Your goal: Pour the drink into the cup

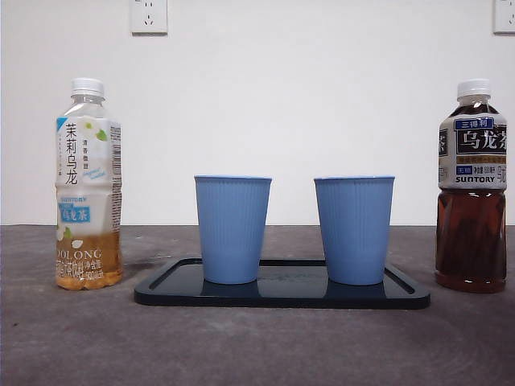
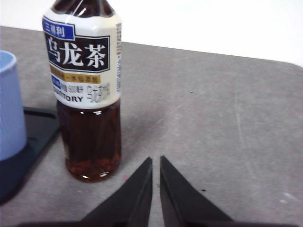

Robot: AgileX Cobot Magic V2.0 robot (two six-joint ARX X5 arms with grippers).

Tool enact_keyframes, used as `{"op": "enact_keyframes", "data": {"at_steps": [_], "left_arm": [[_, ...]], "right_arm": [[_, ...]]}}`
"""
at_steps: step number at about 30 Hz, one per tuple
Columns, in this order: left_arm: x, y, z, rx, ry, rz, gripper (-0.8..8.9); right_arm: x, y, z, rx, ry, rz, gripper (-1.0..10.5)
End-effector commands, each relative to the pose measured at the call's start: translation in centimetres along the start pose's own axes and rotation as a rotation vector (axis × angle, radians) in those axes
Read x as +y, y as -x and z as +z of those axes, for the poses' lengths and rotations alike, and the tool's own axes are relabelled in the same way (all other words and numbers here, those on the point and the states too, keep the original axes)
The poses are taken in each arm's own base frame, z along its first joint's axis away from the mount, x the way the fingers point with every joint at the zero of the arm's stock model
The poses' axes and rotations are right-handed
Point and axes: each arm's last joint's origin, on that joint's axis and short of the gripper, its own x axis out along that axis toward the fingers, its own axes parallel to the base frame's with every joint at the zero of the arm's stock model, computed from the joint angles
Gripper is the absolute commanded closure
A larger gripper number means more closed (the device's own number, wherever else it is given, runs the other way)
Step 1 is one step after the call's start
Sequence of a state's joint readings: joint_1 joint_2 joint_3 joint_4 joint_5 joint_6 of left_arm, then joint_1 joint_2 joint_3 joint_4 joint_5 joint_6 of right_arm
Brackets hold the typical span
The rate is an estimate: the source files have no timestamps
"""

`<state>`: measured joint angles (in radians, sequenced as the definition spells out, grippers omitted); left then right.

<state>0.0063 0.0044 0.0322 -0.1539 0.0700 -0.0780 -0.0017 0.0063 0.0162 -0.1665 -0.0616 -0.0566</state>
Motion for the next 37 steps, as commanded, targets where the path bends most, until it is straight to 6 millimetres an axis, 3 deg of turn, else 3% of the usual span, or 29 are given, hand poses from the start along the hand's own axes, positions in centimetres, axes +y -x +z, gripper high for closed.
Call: {"op": "enact_keyframes", "data": {"at_steps": [1, 6, 11, 18, 27, 37], "left_arm": [[0.1, -0.2, -0.4, -0.003, 0.13, 0.003, 7.9], [-0.3, -0.1, -0.1, 0.004, 0.178, -0.049, 8.04], [-1.0, 0.6, 1.9, -0.041, 0.22, -0.113, 8.04], [-1.7, 2.1, 6.5, -0.118, 0.272, -0.172, 8.04], [-2.6, 4.0, 13.6, -0.012, 0.205, -0.216, 8.04], [-3.6, 4.0, 18.3, 0.123, 0.154, -0.388, 8.04]], "right_arm": [[0.1, 0.0, 0.0, -0.007, -0.128, 0.034, 9.2], [0.3, 0.1, 0.2, -0.006, -0.275, 0.1, 9.4], [0.4, 0.6, 1.7, -0.036, -0.368, 0.153, 9.4], [0.6, 2.8, 6.5, -0.108, -0.404, 0.193, 9.4], [0.6, 5.9, 13.6, -0.053, -0.372, 0.289, 9.4], [0.9, 7.1, 18.1, 0.125, -0.219, 0.454, 9.4]]}}
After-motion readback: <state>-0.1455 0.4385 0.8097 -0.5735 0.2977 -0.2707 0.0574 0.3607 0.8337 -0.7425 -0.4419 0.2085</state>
